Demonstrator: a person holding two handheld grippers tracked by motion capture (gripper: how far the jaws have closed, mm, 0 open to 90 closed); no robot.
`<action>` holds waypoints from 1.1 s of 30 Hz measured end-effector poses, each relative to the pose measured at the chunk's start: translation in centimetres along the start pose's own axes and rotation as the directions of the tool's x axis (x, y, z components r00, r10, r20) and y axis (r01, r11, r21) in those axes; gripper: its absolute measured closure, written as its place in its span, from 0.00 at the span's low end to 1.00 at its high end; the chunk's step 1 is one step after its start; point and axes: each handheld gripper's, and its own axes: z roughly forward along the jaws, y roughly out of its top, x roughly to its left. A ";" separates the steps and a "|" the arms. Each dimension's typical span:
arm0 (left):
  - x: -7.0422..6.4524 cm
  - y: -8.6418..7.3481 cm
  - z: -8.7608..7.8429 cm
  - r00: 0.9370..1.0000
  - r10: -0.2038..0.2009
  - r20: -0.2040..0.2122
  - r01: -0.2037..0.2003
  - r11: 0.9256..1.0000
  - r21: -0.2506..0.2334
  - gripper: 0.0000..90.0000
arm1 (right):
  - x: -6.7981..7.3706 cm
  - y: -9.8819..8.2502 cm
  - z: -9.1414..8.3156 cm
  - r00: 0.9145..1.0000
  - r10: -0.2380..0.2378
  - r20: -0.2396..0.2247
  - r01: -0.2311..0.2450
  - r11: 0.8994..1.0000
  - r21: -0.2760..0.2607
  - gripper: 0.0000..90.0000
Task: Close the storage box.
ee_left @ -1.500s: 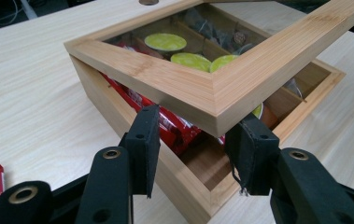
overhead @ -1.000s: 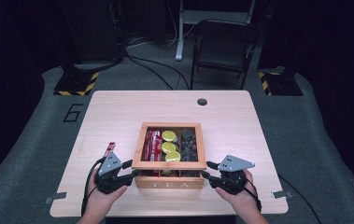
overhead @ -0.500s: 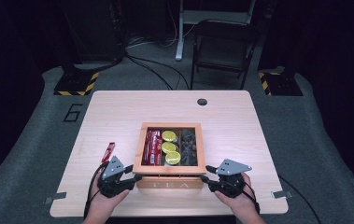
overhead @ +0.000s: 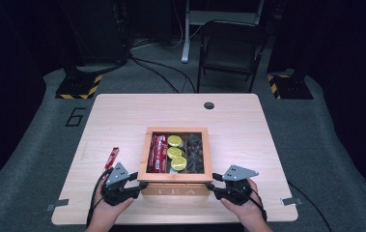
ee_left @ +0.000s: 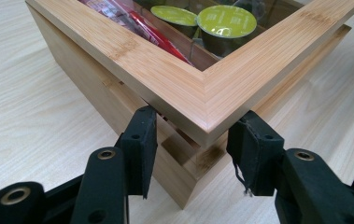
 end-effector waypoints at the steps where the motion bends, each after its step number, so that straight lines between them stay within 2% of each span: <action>1: 0.0 -0.1 0.1 1.000 -0.001 -0.004 0.001 1.000 -0.004 0.57 | 0.0 0.0 0.0 1.000 -0.008 0.002 0.008 1.000 0.005 0.62; 6: 0.1 0.0 0.0 1.000 0.019 -0.003 -0.019 1.000 0.007 0.56 | 0.1 -0.1 0.1 1.000 -0.006 0.008 0.006 1.000 0.008 0.62; 9: 0.0 -0.1 0.1 1.000 0.018 0.000 -0.018 1.000 0.017 0.55 | 0.1 -0.1 0.1 1.000 -0.003 0.005 0.003 1.000 0.021 0.61; 10: 0.0 -0.2 0.2 1.000 0.006 0.003 -0.006 1.000 0.020 0.55 | 0.1 -0.1 0.2 1.000 0.002 0.000 -0.002 1.000 0.022 0.61; 13: 0.0 -0.2 0.3 1.000 0.013 0.006 -0.013 1.000 0.026 0.54 | 0.1 -0.1 0.3 1.000 0.003 -0.003 -0.003 0.999 0.042 0.60; 17: 0.0 -0.2 0.3 1.000 0.018 0.011 -0.018 0.999 0.027 0.54 | 0.1 -0.1 0.4 1.000 0.007 -0.004 -0.007 0.999 0.042 0.60; 21: -0.1 -0.3 0.3 1.000 0.015 0.003 -0.015 1.000 0.023 0.53 | 0.2 -0.1 0.5 1.000 0.015 0.003 -0.015 0.999 0.044 0.59; 26: -0.1 -0.3 0.5 1.000 -0.013 0.021 0.012 0.999 0.032 0.47 | 0.2 -0.1 0.5 1.000 0.012 0.006 -0.012 0.998 0.059 0.59; 30: -0.1 -0.3 0.5 1.000 0.004 0.014 -0.004 0.999 0.035 0.47 | 0.3 -0.2 0.6 1.000 0.014 0.009 -0.015 0.998 0.061 0.59; 33: -0.2 -0.3 0.5 1.000 -0.006 0.013 0.006 0.999 0.034 0.46 | 0.3 -0.1 0.6 1.000 0.013 0.010 -0.014 0.998 0.063 0.58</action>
